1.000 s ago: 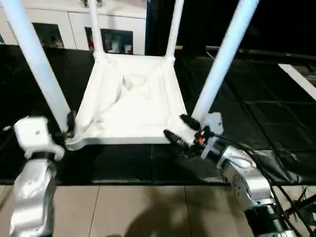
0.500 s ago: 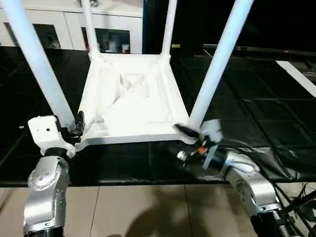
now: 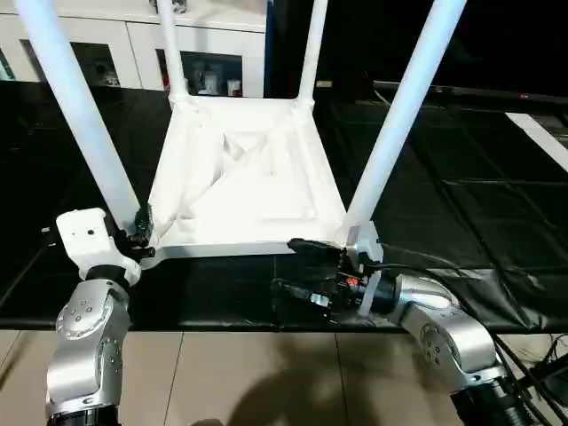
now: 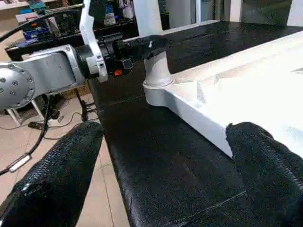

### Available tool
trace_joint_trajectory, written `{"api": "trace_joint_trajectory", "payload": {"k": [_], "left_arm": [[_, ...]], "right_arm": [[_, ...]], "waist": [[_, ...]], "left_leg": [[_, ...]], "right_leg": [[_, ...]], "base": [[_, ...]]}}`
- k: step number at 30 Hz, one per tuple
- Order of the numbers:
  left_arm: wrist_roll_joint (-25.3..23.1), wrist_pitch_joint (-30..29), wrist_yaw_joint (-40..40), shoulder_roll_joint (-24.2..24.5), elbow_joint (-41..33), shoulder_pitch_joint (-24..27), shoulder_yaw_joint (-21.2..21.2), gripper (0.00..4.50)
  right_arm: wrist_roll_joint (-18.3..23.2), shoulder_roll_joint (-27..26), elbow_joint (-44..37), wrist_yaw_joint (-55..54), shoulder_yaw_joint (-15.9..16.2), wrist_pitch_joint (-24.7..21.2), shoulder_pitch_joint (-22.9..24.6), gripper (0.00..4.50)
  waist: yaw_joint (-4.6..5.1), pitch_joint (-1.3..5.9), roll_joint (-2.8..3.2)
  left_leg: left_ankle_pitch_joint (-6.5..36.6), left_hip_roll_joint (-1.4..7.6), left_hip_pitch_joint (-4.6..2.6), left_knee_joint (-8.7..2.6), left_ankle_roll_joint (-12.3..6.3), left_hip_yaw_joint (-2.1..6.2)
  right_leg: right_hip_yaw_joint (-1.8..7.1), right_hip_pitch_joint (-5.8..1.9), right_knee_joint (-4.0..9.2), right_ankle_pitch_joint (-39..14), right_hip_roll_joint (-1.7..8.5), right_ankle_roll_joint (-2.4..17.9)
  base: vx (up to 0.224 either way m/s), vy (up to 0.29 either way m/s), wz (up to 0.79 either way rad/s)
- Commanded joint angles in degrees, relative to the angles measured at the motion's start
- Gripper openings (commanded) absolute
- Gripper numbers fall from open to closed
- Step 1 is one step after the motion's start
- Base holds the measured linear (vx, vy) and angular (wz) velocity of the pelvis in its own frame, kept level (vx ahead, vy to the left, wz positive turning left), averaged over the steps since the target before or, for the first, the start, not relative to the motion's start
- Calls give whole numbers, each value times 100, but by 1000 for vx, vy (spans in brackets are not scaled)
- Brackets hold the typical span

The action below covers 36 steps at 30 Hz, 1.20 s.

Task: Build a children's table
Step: Flip table

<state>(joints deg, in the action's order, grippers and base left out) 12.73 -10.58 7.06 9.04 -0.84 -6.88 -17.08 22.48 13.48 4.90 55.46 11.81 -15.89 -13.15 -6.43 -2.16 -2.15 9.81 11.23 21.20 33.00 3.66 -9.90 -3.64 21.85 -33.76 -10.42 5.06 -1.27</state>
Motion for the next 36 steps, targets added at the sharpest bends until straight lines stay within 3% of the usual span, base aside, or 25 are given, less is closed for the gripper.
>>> {"api": "trace_joint_trajectory", "payload": {"k": [1,6,8,10,12,15,16,19,23,25,26,28,35,36], "left_arm": [[288,-229,43,-127,46,34,58,212],[799,-609,-42,-411,-123,-40,-112,212],[1412,-1033,-142,-798,-381,-42,-189,212],[1641,-1188,-222,-986,-524,-7,-197,212],[1729,-1251,-259,-1067,-589,17,-197,212],[2170,-1525,-477,-1440,-824,2,-251,212],[2155,-1569,-475,-1461,-858,0,-227,212],[2024,-1732,-458,-1523,-943,-26,-211,212],[2067,-1824,-528,-1537,-979,-48,-218,210],[2102,-1849,-560,-1532,-990,-59,-211,209],[2211,-1908,-646,-1502,-1020,-78,-193,209],[2287,-1945,-696,-1484,-1038,-97,-190,209],[2267,-2009,-713,-1523,-1066,-117,-201,209],[2262,-2030,-725,-1524,-1074,-124,-207,209]], "right_arm": [[9,30,-135,-2,36,-69,39,450],[-38,-62,-112,-203,34,-145,21,450],[-252,-306,116,-653,3,-13,-60,450],[-330,-425,241,-905,-32,-52,-115,450],[-341,-465,282,-968,-39,-70,-129,450],[-368,-588,437,-1154,-29,-222,-193,450],[-364,-617,467,-1199,-39,-245,-210,450],[-344,-860,786,-1607,-250,-335,-389,450],[-143,-1173,1267,-1814,-497,-323,-637,450],[-90,-1280,1512,-1965,-619,-290,-765,450],[0,-1458,1957,-2281,-863,-229,-1016,450],[54,-1563,2277,-2472,-1014,-178,-1215,450],[462,-1920,2828,-2467,-1462,-36,-1685,450],[633,-2081,3142,-2554,-1729,123,-1928,450]], "waist": [[-5,270,89],[-2,266,81],[1,263,79],[9,267,54],[-25,268,56],[-72,274,67],[-69,274,51],[-66,265,99],[-28,268,106],[-2,277,102],[-1,274,90],[19,281,115],[25,290,126],[19,289,129]], "left_leg": [[2038,213,-80,-476,196,91],[1967,208,-73,-471,170,80],[1927,205,-66,-469,178,72],[1821,202,-56,-462,168,67],[1670,188,-53,-433,62,41],[1550,188,-38,-425,46,38],[1535,189,-32,-426,42,34],[1625,183,-40,-452,126,54],[1754,187,-46,-470,226,68],[1708,180,-43,-466,230,68],[1670,176,-38,-464,222,62],[1665,176,-55,-461,231,59],[1555,185,-53,-463,216,56],[1548,184,-58,-458,218,48]], "right_leg": [[226,-128,390,-1414,273,824],[229,-128,391,-1469,283,858],[231,-123,388,-1482,282,869],[233,-121,374,-1495,287,898],[250,-113,388,-1483,293,912],[242,-131,376,-1371,278,896],[245,-131,367,-1346,273,889],[238,-122,393,-1539,268,726],[234,-127,394,-1472,262,664],[230,-137,379,-1383,268,707],[230,-143,384,-1363,265,704],[228,-128,367,-1360,270,773],[223,-145,337,-1140,265,800],[225,-140,342,-1124,262,800]], "base": [[0,0,0],[0,0,0],[0,0,0],[0,0,0],[0,0,0],[0,0,0],[0,0,0],[0,0,0],[0,0,0],[0,0,0],[0,0,0],[0,0,0],[0,0,0],[0,0,0]]}}
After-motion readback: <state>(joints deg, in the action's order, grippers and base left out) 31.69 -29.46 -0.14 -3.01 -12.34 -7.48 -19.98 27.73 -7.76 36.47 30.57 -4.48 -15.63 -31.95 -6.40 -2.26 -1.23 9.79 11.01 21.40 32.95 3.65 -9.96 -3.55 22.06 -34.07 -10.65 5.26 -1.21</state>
